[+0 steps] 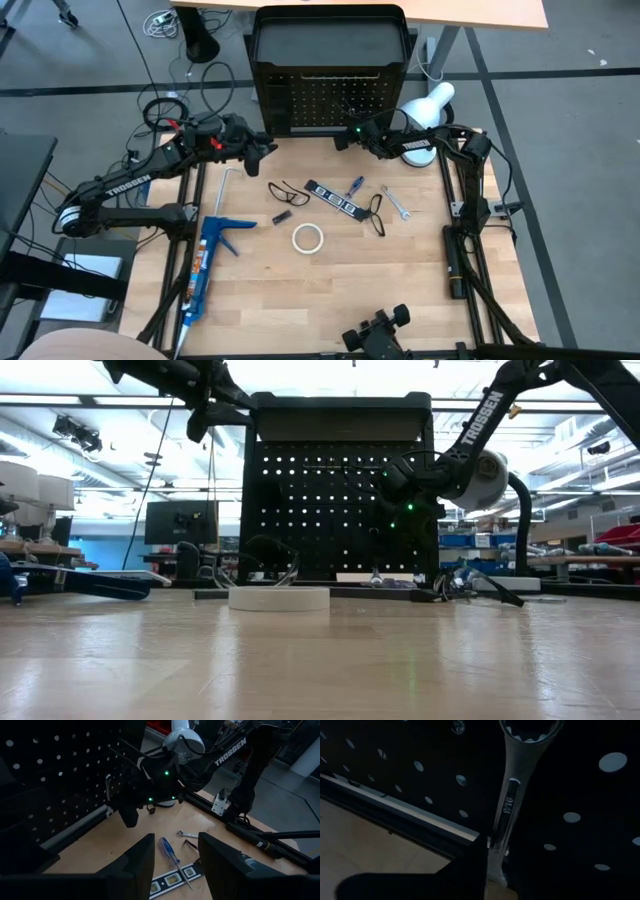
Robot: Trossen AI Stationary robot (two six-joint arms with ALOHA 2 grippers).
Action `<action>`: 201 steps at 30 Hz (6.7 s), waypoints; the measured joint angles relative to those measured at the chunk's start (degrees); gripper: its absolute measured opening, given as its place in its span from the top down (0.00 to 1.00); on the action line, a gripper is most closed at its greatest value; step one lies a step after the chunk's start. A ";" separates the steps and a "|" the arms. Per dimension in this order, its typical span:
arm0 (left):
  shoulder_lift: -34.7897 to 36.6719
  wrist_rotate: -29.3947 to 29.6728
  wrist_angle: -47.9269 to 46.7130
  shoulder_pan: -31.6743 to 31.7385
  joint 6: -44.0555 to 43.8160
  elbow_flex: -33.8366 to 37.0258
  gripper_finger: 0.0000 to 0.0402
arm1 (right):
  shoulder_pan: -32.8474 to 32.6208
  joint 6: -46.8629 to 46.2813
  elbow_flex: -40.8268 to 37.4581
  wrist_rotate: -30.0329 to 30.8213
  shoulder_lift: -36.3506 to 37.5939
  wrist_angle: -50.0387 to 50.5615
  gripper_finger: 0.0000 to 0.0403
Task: Hang tools onto peg board
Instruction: Unhang the wrench from the peg board
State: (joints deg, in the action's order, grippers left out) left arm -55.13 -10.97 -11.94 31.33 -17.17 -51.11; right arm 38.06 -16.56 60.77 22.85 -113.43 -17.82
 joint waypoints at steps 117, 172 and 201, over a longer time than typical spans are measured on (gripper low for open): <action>2.71 -4.97 -4.19 0.00 -2.56 0.02 0.61 | -2.76 40.69 15.43 -15.61 14.23 30.95 0.50; 2.71 -4.28 -3.47 -0.02 -2.62 0.02 0.61 | -3.37 54.13 20.57 -6.86 7.31 36.44 0.50; 2.71 -5.20 -3.43 0.00 -2.73 0.02 0.61 | -4.51 64.99 20.44 4.51 6.87 41.21 0.55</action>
State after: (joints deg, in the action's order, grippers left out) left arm -52.42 -16.17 -15.38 31.33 -19.90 -51.09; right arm 33.55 48.43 81.21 27.36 -106.55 23.39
